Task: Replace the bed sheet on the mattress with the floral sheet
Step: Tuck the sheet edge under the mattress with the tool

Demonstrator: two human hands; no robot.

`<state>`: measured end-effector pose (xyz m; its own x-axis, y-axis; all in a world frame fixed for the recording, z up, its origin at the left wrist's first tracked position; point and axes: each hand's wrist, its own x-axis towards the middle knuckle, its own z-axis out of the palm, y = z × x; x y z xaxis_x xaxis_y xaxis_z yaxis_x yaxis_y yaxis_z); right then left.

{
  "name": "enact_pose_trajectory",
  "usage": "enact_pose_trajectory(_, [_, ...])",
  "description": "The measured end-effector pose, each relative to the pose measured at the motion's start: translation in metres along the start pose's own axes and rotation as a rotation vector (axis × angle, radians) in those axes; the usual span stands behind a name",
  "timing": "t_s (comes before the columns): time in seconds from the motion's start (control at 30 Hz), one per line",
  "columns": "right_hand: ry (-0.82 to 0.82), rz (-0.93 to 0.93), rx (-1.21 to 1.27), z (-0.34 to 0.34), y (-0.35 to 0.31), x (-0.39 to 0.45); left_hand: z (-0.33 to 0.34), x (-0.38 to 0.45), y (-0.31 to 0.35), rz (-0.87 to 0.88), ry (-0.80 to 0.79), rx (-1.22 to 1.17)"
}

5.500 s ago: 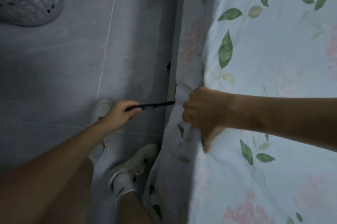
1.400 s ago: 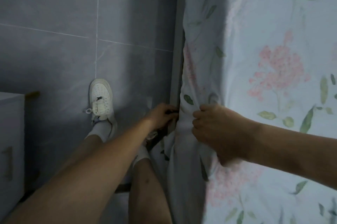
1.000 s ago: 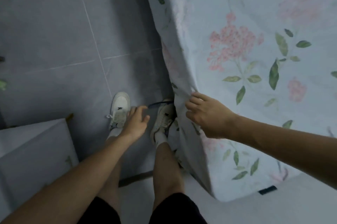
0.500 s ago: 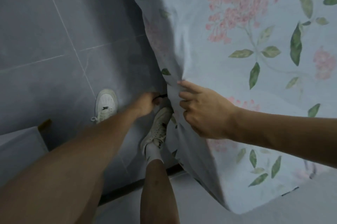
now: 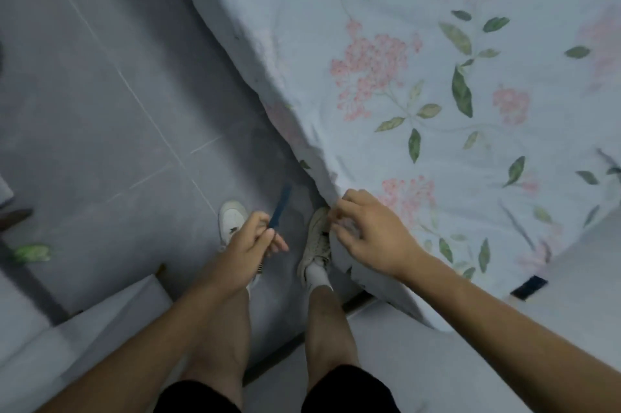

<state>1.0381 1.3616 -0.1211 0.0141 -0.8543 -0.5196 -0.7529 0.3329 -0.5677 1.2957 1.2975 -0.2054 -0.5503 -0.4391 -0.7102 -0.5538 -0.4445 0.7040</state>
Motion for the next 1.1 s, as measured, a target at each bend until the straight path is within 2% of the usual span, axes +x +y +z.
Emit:
enact_pose_trajectory(0.07, [0.171, 0.328, 0.449, -0.008, -0.004, -0.023, 0.019, -0.004, 0.046, 0.067, -0.116, 0.012])
enact_pose_trajectory(0.13, [0.283, 0.531, 0.839, -0.015, -0.009, -0.039, 0.038, -0.002, 0.084, 0.107, -0.194, 0.020])
enact_pose_trajectory(0.27, [0.512, 0.615, 1.267, -0.009, -0.003, -0.063, 0.082, 0.016, 0.134, 0.164, -0.294, 0.141])
enact_pose_trajectory(0.33, [0.662, 0.666, 1.356, -0.002, 0.011, -0.078, 0.104, 0.028, 0.145, 0.175, -0.356, 0.260])
enact_pose_trajectory(0.4, [0.807, 0.734, 1.440, 0.007, 0.029, -0.098, 0.127, 0.040, 0.152, 0.260, -0.450, 0.482])
enact_pose_trajectory(0.5, [1.007, 0.820, 1.582, 0.021, 0.046, -0.136, 0.154, 0.055, 0.160, 0.543, -0.624, 0.974])
enact_pose_trajectory(0.67, [1.118, 1.004, 1.668, 0.074, 0.047, -0.182, 0.202, 0.094, 0.169, 1.055, -1.022, 1.424])
enact_pose_trajectory(0.87, [1.292, 1.182, 1.966, 0.155, 0.019, -0.171, 0.268, 0.131, 0.149, 1.531, -1.548, 1.748])
enact_pose_trajectory(1.0, [1.486, 1.234, 2.121, 0.195, -0.024, -0.138, 0.300, 0.142, 0.140, 1.744, -1.880, 1.688])
enact_pose_trajectory(1.1, [1.502, 1.340, 2.123, 0.221, -0.051, -0.108, 0.328, 0.138, 0.132, 1.879, -2.052, 1.654])
